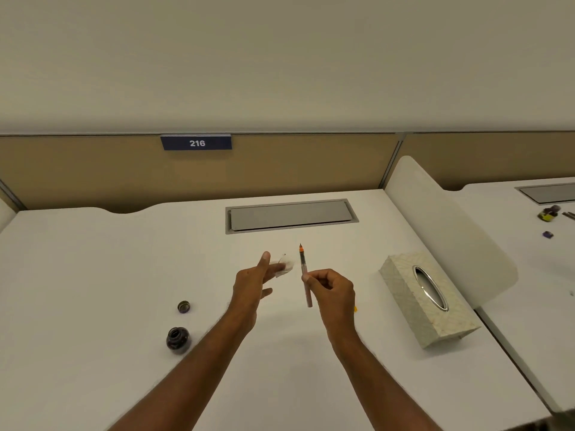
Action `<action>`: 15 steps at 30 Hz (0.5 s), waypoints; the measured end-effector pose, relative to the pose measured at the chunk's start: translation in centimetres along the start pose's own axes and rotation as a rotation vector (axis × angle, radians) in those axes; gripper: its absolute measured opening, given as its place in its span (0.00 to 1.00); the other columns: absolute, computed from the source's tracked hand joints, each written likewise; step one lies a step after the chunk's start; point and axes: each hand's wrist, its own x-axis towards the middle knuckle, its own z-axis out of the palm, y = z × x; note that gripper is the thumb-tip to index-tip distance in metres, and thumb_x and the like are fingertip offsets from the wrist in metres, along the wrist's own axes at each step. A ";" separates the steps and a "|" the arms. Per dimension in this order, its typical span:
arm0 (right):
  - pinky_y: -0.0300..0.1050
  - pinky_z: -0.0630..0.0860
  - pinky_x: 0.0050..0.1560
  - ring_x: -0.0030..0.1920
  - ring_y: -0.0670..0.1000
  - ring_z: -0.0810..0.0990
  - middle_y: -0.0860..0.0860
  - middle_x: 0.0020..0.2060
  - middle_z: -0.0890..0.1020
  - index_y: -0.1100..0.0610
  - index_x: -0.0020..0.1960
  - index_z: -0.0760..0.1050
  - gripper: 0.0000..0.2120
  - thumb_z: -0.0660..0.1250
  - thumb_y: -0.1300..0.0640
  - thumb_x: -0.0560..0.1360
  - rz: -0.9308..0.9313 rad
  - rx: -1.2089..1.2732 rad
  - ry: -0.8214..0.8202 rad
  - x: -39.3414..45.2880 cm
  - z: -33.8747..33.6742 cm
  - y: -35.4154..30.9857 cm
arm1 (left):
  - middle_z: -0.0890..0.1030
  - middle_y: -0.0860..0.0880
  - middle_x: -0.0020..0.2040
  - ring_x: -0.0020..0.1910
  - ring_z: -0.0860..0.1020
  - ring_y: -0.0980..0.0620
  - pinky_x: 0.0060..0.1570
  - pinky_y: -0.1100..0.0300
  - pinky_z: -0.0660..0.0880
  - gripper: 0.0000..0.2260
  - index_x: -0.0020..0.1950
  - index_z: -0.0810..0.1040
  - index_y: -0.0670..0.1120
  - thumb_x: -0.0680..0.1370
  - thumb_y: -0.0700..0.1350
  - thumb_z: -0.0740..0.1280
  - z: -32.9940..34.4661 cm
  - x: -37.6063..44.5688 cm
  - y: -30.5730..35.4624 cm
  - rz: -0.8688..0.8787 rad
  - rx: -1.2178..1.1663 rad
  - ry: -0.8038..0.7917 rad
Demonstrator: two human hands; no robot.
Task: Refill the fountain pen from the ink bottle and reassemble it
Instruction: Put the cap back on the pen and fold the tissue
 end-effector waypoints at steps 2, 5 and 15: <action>0.34 0.77 0.36 0.37 0.46 0.83 0.47 0.35 0.85 0.56 0.41 0.83 0.03 0.75 0.57 0.73 0.008 -0.063 0.039 0.3 -1.6 0.9 | 0.83 0.50 0.57 0.63 0.79 0.48 0.63 0.45 0.74 0.19 0.50 0.86 0.51 0.82 0.58 0.58 0.5 0.0 -0.7 -0.032 0.010 -0.021; 0.38 0.74 0.34 0.34 0.46 0.81 0.45 0.32 0.84 0.52 0.37 0.82 0.05 0.75 0.55 0.72 0.046 -0.190 0.091 0.8 -4.2 3.0 | 0.85 0.49 0.58 0.63 0.79 0.50 0.64 0.45 0.74 0.21 0.52 0.86 0.48 0.82 0.58 0.58 1.4 -0.1 -1.6 -0.069 0.032 -0.066; 0.40 0.69 0.31 0.32 0.47 0.80 0.45 0.29 0.82 0.52 0.34 0.80 0.08 0.73 0.51 0.70 0.211 -0.501 0.106 0.6 -9.3 10.4 | 0.85 0.49 0.57 0.62 0.79 0.51 0.63 0.46 0.75 0.18 0.51 0.87 0.49 0.82 0.55 0.60 3.7 -0.5 -3.4 -0.095 0.043 -0.102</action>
